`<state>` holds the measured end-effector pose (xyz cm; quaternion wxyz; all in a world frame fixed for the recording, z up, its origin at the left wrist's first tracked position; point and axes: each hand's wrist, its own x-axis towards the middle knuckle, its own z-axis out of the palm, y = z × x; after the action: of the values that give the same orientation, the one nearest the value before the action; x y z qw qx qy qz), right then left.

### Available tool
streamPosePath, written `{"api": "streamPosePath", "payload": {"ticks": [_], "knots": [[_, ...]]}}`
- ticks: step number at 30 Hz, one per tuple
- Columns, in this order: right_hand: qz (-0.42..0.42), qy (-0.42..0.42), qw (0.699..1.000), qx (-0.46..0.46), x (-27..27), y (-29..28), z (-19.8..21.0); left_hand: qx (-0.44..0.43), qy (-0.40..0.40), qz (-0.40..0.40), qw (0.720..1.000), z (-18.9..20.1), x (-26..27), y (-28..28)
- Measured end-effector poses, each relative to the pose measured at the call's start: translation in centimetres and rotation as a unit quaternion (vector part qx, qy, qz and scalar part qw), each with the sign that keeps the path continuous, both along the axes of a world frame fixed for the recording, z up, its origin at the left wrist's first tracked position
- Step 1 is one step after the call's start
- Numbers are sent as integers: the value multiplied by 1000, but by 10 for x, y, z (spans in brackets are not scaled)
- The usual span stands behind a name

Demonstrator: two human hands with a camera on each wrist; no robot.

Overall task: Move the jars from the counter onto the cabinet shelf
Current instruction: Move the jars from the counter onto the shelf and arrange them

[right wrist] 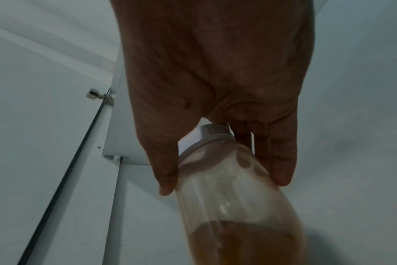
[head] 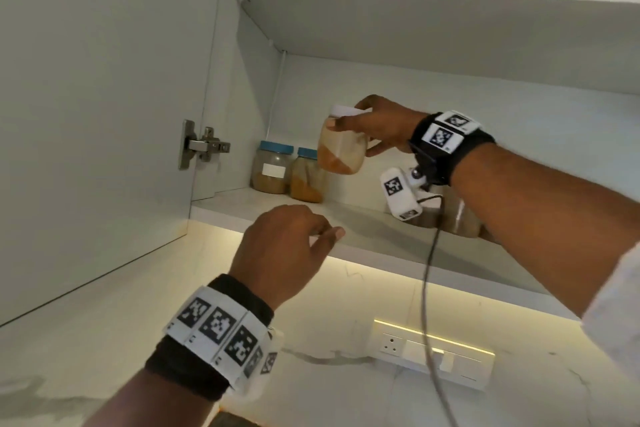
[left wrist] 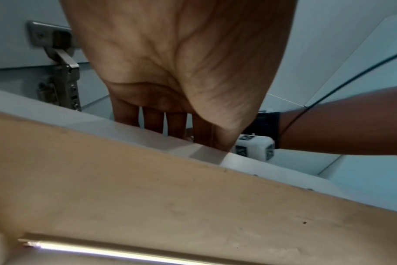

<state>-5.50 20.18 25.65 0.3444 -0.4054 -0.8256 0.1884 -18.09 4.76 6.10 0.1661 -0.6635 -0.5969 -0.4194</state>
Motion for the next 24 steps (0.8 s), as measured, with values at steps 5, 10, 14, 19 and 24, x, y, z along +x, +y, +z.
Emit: {"api": "streamPosePath", "payload": {"ticks": [5,10,14,19,24], "knots": [[31,-118,992,24,-81,4,-11,16,5,-25,1000,-6,-12,4],[52,-143,988,6,-123,22,-24,25,18,-55,998,-8,-25,8],[90,-150,985,-4,-134,39,-37,26,21,-78,996,-9,-33,10],[95,-188,975,71,-127,42,-32,7,30,-90,995,-5,-41,11],[122,-157,964,177,-128,42,-37,-14,32,-87,996,-3,-43,14]]}}
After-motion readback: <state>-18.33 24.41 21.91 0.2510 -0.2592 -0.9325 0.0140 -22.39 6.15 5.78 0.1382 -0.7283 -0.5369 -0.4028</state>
